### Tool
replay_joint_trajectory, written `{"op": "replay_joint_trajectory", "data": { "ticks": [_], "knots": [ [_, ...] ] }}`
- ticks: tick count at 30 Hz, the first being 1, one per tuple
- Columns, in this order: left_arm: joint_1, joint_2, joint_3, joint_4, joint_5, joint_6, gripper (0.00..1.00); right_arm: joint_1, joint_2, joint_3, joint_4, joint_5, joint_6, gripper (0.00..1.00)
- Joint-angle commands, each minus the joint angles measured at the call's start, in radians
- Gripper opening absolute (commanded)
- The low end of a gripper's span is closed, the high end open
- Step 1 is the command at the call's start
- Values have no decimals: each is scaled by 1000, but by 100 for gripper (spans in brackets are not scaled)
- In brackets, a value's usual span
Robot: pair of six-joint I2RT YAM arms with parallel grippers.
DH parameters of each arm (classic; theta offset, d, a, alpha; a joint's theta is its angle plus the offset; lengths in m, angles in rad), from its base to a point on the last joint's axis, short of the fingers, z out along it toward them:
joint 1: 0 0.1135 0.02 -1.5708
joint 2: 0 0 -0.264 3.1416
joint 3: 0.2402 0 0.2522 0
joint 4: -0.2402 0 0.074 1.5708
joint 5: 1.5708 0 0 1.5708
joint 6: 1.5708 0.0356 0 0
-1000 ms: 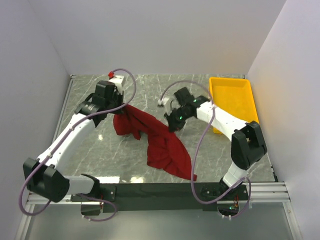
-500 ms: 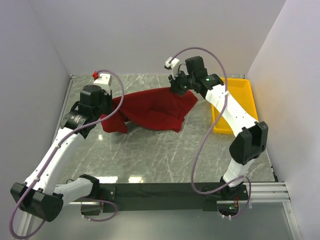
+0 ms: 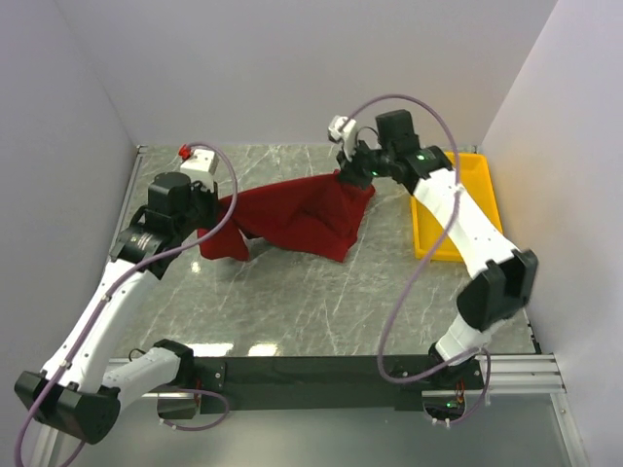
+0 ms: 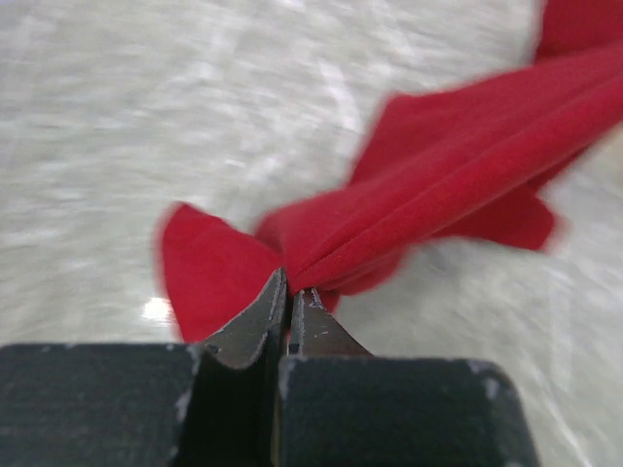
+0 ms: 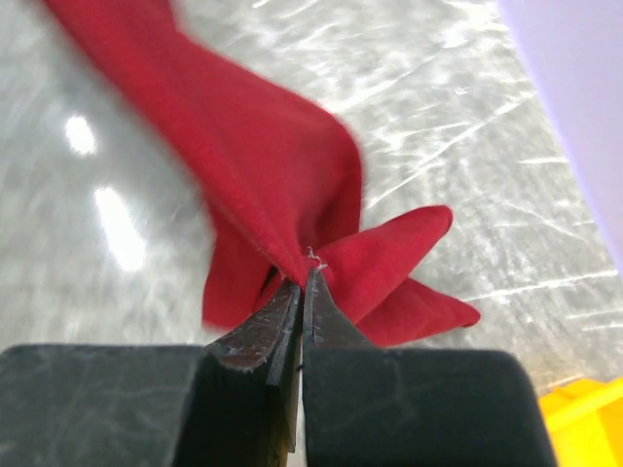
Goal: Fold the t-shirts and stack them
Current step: Flatten the tshirt out
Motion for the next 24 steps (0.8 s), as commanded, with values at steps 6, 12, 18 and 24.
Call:
{"op": "replay_joint_trajectory", "data": {
  "ticks": [6,12,18,24],
  "knots": [
    [7,-57,-131,-196,561,-222,20,54,-205,-411,-408,-122,-508,9],
    [7,-154,-74,-320,402,-307,73,56,-320,-552,-364,-124,-503,55],
    [9,-32,-83,-172,313,-273,77,-16,-228,-448,-183,-183,-257,57],
    [9,211,-114,14,307,-175,75,-44,-12,-316,-110,-209,-39,56]
  ]
}}
